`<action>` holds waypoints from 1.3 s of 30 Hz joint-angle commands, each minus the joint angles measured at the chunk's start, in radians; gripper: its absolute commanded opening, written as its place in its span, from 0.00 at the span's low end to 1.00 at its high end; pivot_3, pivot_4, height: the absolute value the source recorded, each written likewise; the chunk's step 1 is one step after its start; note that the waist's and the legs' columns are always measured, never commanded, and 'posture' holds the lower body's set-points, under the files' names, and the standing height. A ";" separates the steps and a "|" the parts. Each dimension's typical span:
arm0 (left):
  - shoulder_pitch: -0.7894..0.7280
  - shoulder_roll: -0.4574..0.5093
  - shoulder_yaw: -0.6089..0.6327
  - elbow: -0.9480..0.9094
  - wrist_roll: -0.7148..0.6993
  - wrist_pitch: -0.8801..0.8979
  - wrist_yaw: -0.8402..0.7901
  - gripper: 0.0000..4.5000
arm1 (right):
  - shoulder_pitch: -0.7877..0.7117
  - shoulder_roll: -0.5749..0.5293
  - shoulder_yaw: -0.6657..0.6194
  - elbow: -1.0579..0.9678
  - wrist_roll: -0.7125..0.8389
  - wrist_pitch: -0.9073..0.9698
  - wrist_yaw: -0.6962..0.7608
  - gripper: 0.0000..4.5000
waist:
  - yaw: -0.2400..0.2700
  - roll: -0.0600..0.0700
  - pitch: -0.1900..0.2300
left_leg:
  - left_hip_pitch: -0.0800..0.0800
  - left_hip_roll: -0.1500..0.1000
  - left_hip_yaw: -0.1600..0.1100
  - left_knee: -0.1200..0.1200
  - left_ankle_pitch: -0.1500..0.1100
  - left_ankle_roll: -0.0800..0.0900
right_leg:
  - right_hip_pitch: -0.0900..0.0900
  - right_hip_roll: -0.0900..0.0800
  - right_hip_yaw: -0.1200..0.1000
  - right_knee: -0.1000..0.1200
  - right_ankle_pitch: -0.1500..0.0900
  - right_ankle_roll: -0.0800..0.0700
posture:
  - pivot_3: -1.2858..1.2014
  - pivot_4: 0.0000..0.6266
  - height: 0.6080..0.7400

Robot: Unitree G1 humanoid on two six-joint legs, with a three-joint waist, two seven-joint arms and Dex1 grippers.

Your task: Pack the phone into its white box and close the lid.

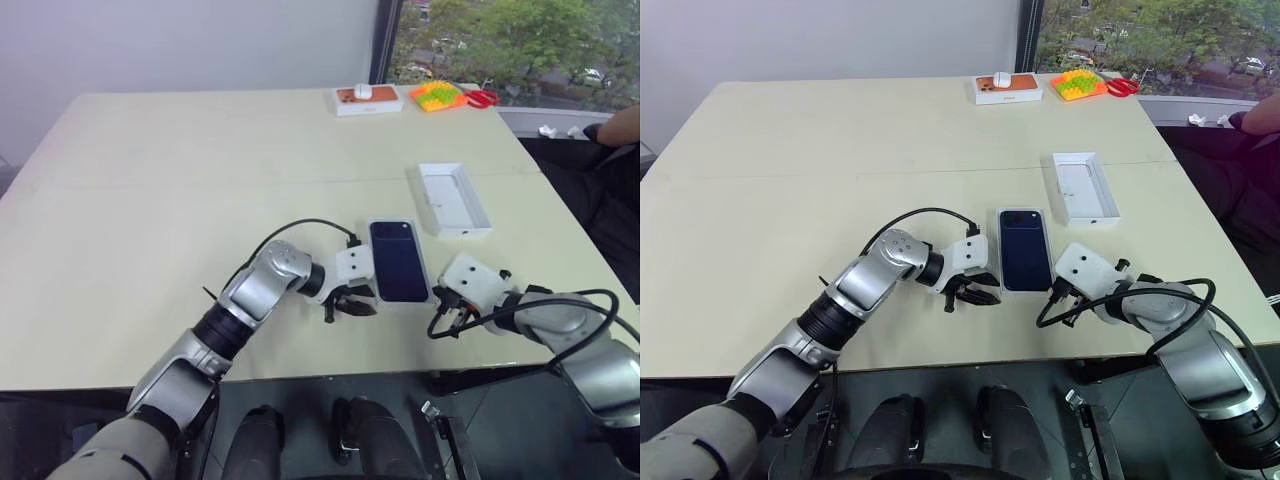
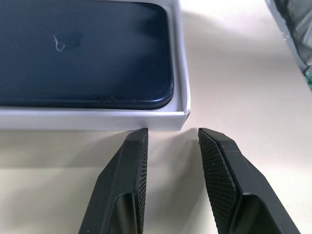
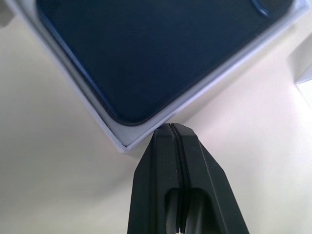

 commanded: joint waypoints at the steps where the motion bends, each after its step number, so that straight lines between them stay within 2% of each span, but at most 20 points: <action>1: 0.001 -0.039 -0.010 -0.056 -0.061 0.001 -0.033 0.38 | -0.036 0.020 0.028 -0.020 0.016 -0.042 0.012 0.00 | 0.000 0.000 0.000 | 0.000 0.000 0.000 0.000 0.000 0.000 | 0.000 0.000 0.000 0.000 0.000 0.000 | 0.52 0.24 1.00; 5: -0.008 -0.050 -0.012 -0.042 -0.057 0.000 -0.026 0.38 | -0.041 0.020 0.036 -0.021 0.013 -0.045 0.016 0.00 | 0.002 0.000 0.000 | 0.000 0.000 0.000 0.000 0.000 0.000 | 0.000 0.000 0.000 0.000 0.000 0.000 | 0.52 0.24 1.00; 29: -0.004 0.032 0.045 -0.056 -0.086 0.005 -0.028 0.38 | 0.025 0.000 0.024 -0.121 0.044 0.016 0.040 0.00 | 0.001 0.000 0.000 | 0.000 0.000 0.000 0.000 0.000 0.000 | 0.000 0.000 0.000 0.000 0.000 0.000 | 0.52 0.24 1.00; 35: 0.009 0.066 0.062 -0.104 -0.105 0.015 -0.040 0.38 | 0.008 -0.012 -0.018 -0.097 0.049 0.025 0.038 0.00 | 0.002 0.000 0.000 | 0.000 0.000 0.000 0.000 0.000 0.000 | 0.000 0.000 0.000 0.000 0.000 0.000 | 0.52 0.24 1.00; 38: 0.013 0.079 0.066 -0.135 -0.120 0.017 -0.046 0.38 | -0.018 -0.011 -0.045 -0.068 0.058 0.042 0.032 0.19 | 0.001 0.000 0.000 | 0.000 0.000 0.000 0.000 0.000 0.000 | 0.000 0.000 0.000 0.000 0.000 0.000 | 0.52 0.24 1.00; 39: 0.014 0.086 0.070 -0.145 -0.125 0.013 -0.052 0.38 | -0.029 -0.022 -0.053 -0.056 0.056 0.037 0.035 0.31 | 0.001 0.000 0.000 | 0.000 0.000 0.000 0.000 0.000 0.000 | 0.000 0.000 0.000 0.000 0.000 0.000 | 0.52 0.24 1.00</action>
